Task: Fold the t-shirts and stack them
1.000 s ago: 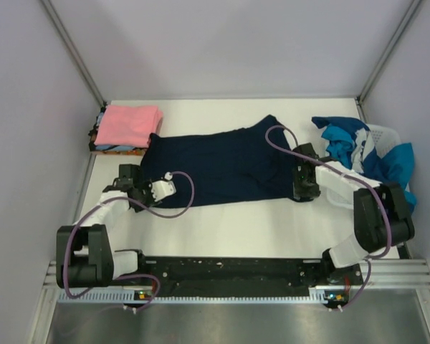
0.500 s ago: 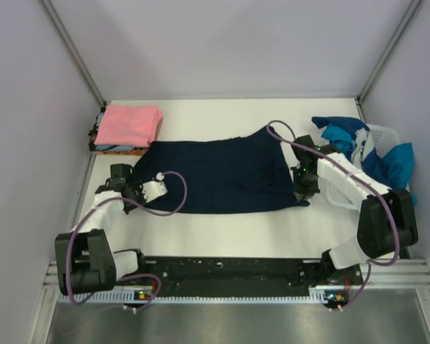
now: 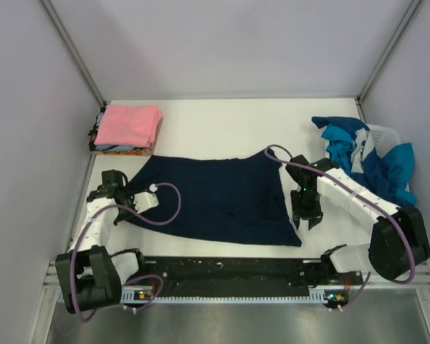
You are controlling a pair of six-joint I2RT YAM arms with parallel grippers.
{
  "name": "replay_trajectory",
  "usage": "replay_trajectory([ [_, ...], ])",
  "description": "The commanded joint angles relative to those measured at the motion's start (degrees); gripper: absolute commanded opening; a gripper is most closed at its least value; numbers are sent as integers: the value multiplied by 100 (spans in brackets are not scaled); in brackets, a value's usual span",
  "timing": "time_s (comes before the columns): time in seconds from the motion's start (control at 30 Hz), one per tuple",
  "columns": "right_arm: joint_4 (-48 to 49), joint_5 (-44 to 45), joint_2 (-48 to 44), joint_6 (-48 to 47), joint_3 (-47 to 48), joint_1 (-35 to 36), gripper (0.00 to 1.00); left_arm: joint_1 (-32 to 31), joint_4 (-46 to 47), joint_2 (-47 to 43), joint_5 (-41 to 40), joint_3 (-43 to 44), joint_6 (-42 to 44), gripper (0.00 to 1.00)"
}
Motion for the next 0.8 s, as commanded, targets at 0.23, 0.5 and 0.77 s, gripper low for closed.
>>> replay_trajectory([
  [0.23,2117,784,497,-699,1878,69,45,49,-400,-232,222,-128,54,3],
  [0.5,3254,1574,2351,-1130,2256,359,60,49,-524,-197,142,-119,-210,2],
  [0.77,3307,2101,3266,-1262,2151,360,59,49,-576,-223,116,-101,-263,1],
])
